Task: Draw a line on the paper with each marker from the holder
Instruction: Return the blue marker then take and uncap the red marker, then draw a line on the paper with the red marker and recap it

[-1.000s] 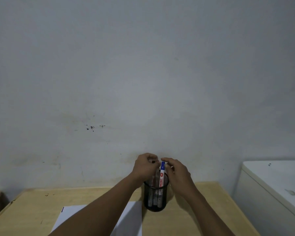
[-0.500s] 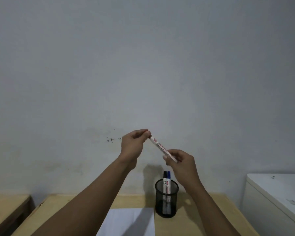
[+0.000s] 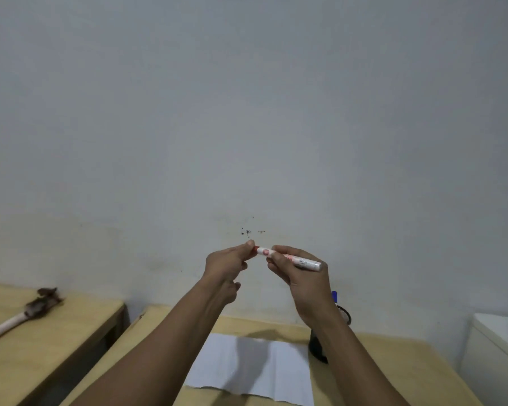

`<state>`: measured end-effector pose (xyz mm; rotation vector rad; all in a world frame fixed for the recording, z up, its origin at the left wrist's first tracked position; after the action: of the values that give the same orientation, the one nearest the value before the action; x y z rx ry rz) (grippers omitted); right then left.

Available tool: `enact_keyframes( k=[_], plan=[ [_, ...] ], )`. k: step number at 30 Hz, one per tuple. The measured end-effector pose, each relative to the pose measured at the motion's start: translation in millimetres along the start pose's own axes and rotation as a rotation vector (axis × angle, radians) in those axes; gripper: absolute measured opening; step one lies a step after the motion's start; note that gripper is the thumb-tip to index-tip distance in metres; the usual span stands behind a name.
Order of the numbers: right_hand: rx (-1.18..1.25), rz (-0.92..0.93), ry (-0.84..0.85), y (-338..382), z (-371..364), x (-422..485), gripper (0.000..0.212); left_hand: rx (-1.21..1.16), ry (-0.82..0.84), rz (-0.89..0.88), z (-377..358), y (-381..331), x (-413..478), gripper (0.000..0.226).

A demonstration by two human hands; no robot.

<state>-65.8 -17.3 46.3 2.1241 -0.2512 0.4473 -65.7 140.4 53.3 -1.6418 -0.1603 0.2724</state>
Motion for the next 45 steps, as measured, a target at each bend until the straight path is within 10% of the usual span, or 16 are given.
enact_keyframes(
  k=[8, 17, 36, 45],
  plan=[
    [-0.131, 0.001, 0.090, -36.7, -4.0, -6.2, 0.016, 0.209, -0.117, -0.248, 60.3, 23.2, 37.8, 0.015],
    [-0.127, -0.168, 0.003, -103.6, 31.6, -14.8, 0.013, 1.025, -0.221, -0.226, 118.5, 126.2, 97.5, 0.032],
    [-0.219, -0.381, 0.036, -199.8, 10.9, 1.3, 0.018, 1.020, -0.251, -0.229, 124.2, 177.8, 82.8, 0.035],
    [-0.589, -0.396, 0.126, -240.9, 10.8, 3.6, 0.009, 1.535, 0.098, -0.414, 126.2, 178.9, 66.6, 0.042]
  ],
)
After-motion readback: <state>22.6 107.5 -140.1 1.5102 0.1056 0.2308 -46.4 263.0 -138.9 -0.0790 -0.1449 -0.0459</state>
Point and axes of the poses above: each hand's wrist, its own x-axis towards the middle knuckle, its own z-axis out of the back of the hand, y = z × x, the point moved 3 cm from there along x, towards the middle knuckle, and after that the axes turned 13 degrees about x, right-handed, at the moved point
